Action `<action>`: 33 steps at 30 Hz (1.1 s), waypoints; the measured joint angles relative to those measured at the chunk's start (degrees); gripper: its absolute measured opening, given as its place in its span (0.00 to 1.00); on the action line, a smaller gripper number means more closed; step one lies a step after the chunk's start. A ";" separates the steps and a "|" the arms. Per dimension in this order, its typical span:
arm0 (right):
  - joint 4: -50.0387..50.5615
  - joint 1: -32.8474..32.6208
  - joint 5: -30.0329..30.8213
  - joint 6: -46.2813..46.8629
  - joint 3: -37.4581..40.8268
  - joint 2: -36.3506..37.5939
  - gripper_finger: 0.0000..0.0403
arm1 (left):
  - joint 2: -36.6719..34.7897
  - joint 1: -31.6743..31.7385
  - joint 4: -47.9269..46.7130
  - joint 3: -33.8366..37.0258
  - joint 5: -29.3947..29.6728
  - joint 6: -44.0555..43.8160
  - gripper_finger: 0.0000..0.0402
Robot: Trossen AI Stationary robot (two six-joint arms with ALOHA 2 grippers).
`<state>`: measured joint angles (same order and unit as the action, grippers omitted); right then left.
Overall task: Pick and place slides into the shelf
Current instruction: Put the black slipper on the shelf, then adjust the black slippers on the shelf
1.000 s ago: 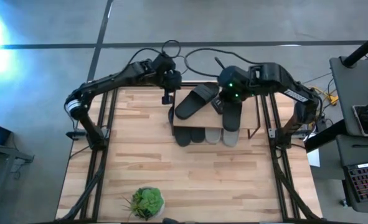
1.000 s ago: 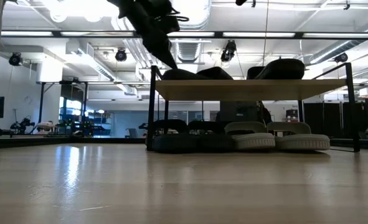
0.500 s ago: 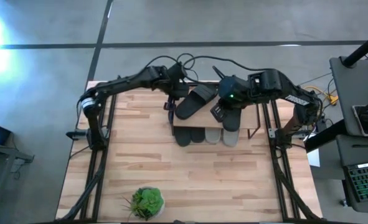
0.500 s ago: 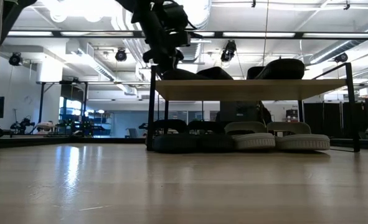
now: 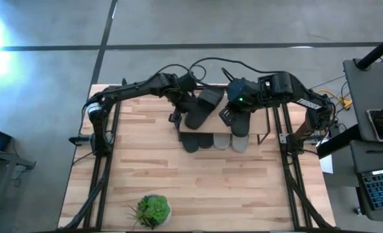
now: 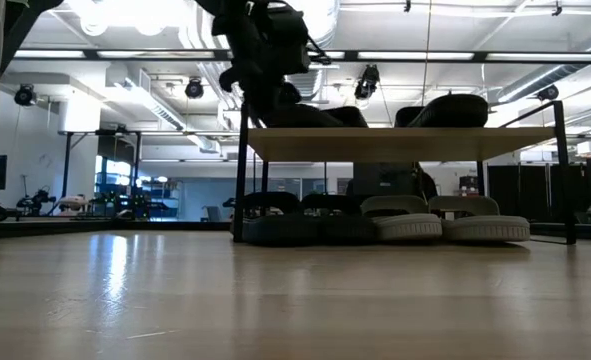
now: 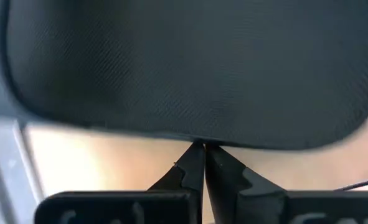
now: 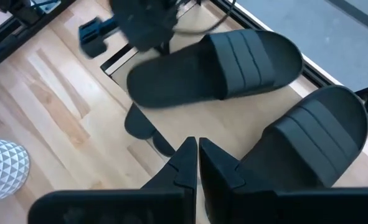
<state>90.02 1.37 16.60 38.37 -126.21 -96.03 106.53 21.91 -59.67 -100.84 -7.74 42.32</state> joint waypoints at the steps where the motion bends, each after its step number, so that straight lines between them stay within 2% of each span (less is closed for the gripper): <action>1: 0.00 0.02 0.04 -0.04 0.00 0.00 0.02 | 0.07 -0.47 0.08 -0.24 -0.75 0.01 0.00; 14: 0.00 0.02 0.06 -0.90 0.00 0.02 0.02 | 0.17 -4.33 11.67 -1.18 -3.18 -1.56 0.00; 19: 0.00 0.00 0.43 -0.98 0.00 0.12 0.02 | 0.17 -4.35 10.77 -1.14 -3.76 -2.92 0.00; 24: -0.13 0.08 1.46 0.57 1.04 2.20 0.02 | -0.65 -4.31 5.48 -2.70 0.50 -3.02 0.00; 28: -0.05 1.00 1.44 5.27 6.15 5.95 0.02 | -2.98 -4.22 3.03 -2.76 2.27 -3.83 0.00; 33: 0.08 2.62 -2.58 10.97 19.64 11.60 0.02 | -6.25 -4.15 2.40 -1.98 0.85 -10.18 0.00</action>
<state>90.10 3.98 14.03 49.34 -106.57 -84.42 100.28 17.77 -57.27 -102.83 -6.90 32.14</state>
